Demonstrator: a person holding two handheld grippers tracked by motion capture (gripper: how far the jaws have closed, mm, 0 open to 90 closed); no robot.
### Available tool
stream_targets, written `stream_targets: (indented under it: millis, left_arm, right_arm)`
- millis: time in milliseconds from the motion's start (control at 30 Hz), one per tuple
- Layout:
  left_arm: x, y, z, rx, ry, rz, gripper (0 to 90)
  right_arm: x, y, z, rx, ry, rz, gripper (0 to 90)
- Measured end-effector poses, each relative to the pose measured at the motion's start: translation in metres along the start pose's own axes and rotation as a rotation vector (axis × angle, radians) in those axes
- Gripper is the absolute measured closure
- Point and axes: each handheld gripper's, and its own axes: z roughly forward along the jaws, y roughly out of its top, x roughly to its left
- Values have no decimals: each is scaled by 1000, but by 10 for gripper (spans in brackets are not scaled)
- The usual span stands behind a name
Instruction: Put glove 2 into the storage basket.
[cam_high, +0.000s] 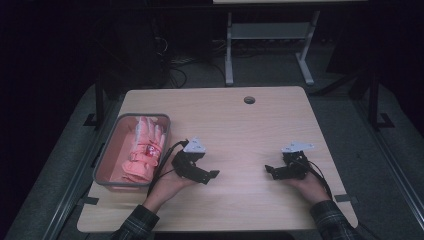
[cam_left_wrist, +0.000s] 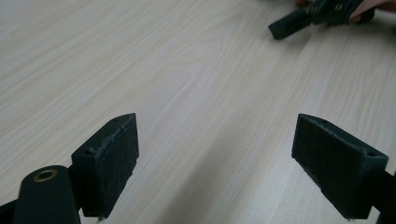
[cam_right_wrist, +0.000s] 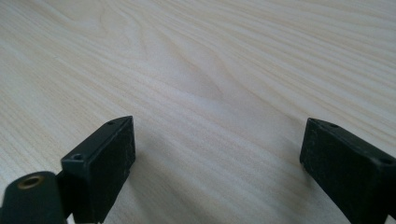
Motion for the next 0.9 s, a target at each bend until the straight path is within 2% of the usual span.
stream_targets:
  millis: [200,267,467,533,567,767,900]
  left_arm:
    - [-6,-10,19,12,7,20,141]
    - [-8,-13,26,32,7,33,140]
    - [-14,-23,44,65,34,56,140]
    - [-16,-25,48,73,58,77,139]
    - [-17,-26,50,74,55,77,140]
    - [-14,-34,53,15,18,75,128]
    - [-14,-34,53,17,14,80,128]
  right_arm:
    - [0,0,0,0,0,0,98]
    - [0,0,0,0,0,0,98]
    - [0,0,0,0,0,0,98]
    - [0,0,0,0,0,0,99]
    - [0,0,0,0,0,0,99]
    - [0,0,0,0,2,-1,99]
    - [0,0,0,1,3,-1,99]
